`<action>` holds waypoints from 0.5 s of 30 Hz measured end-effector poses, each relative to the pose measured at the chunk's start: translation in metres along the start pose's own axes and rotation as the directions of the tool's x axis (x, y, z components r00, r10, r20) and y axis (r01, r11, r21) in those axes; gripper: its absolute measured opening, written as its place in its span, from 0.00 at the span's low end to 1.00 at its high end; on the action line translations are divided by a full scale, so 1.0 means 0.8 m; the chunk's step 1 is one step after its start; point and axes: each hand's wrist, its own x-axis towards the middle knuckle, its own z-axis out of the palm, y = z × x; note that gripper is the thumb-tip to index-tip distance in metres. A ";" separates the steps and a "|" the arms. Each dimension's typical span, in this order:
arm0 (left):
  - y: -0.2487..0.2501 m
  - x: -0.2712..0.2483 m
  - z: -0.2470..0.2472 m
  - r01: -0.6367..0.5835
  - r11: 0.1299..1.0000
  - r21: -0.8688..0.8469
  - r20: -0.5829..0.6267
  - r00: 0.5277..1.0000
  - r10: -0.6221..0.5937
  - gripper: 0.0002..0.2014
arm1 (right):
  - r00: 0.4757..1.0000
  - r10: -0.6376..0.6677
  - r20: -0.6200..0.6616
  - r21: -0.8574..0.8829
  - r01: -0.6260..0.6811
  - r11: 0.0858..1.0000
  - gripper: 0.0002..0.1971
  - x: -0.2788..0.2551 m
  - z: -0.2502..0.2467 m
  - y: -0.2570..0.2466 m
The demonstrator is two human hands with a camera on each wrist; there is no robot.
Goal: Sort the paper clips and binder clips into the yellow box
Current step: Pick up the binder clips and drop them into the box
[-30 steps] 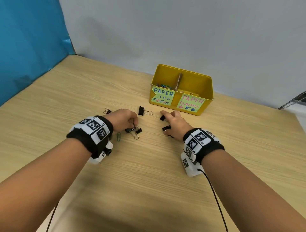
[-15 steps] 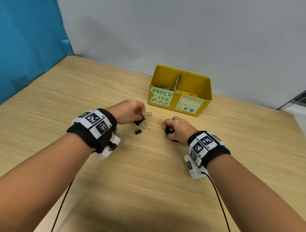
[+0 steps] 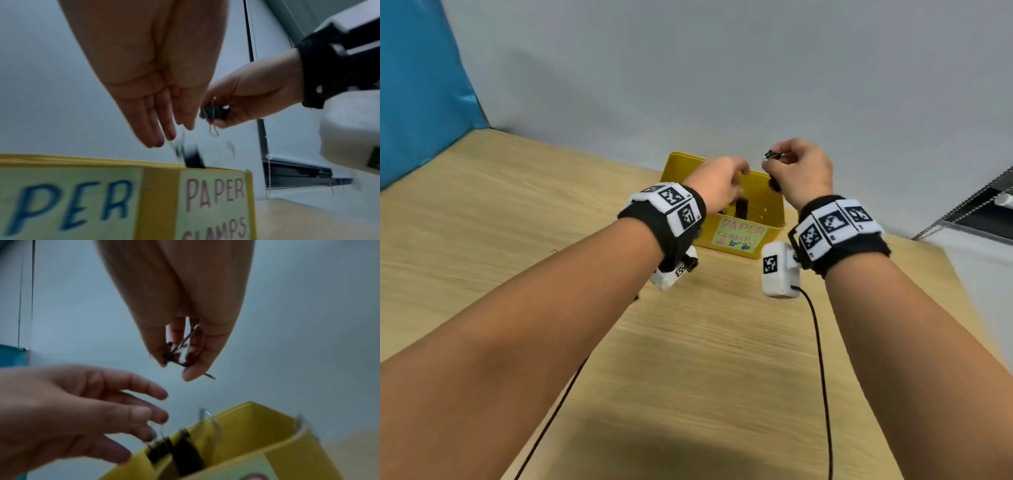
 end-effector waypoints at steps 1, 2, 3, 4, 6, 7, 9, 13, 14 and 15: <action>-0.006 -0.002 -0.002 0.017 1.000 -0.010 0.000 1.000 -0.017 0.19 | 1.000 0.004 0.014 -0.070 -0.003 0.998 0.13 0.003 0.006 0.004; -0.015 -0.007 -0.006 0.030 0.999 -0.022 -0.017 0.999 -0.031 0.21 | 0.999 0.007 0.038 -0.148 -0.002 0.989 0.14 0.005 0.011 0.009; -0.027 -0.015 -0.014 0.050 0.998 -0.033 -0.056 0.997 -0.051 0.21 | 0.998 0.013 0.065 -0.202 0.001 0.979 0.16 0.004 0.014 0.012; -0.042 -0.026 -0.022 0.071 0.997 -0.030 -0.105 0.992 -0.074 0.21 | 0.997 0.025 0.076 -0.221 -0.008 0.975 0.19 0.001 0.019 0.013; -0.083 -0.055 -0.043 0.153 0.988 0.026 -0.171 0.974 -0.146 0.18 | 1.000 -0.014 0.016 -0.220 0.017 0.975 0.24 -0.014 0.034 0.005; -0.101 -0.066 -0.051 0.205 0.977 0.061 -0.162 0.968 -0.193 0.18 | 0.995 -0.092 -0.049 -0.234 0.078 0.969 0.23 -0.025 0.038 -0.002; -0.152 -0.110 -0.072 0.375 0.911 0.169 -0.108 0.926 -0.361 0.19 | 0.946 -0.320 0.054 -0.225 0.323 0.919 0.18 -0.067 0.078 -0.027; -0.183 -0.137 -0.067 0.477 0.785 0.396 0.121 0.820 -0.560 0.24 | 0.659 -0.258 0.707 -0.244 0.570 0.785 0.13 -0.133 0.131 -0.032; -0.188 -0.146 -0.066 0.481 0.775 0.410 0.147 0.803 -0.577 0.24 | 0.567 -0.139 0.812 -0.283 0.591 0.756 0.16 -0.148 0.147 -0.029; -0.191 -0.151 -0.063 0.482 0.771 0.417 0.162 0.795 -0.585 0.23 | 0.509 -0.048 0.860 -0.321 0.610 0.725 0.19 -0.159 0.160 -0.023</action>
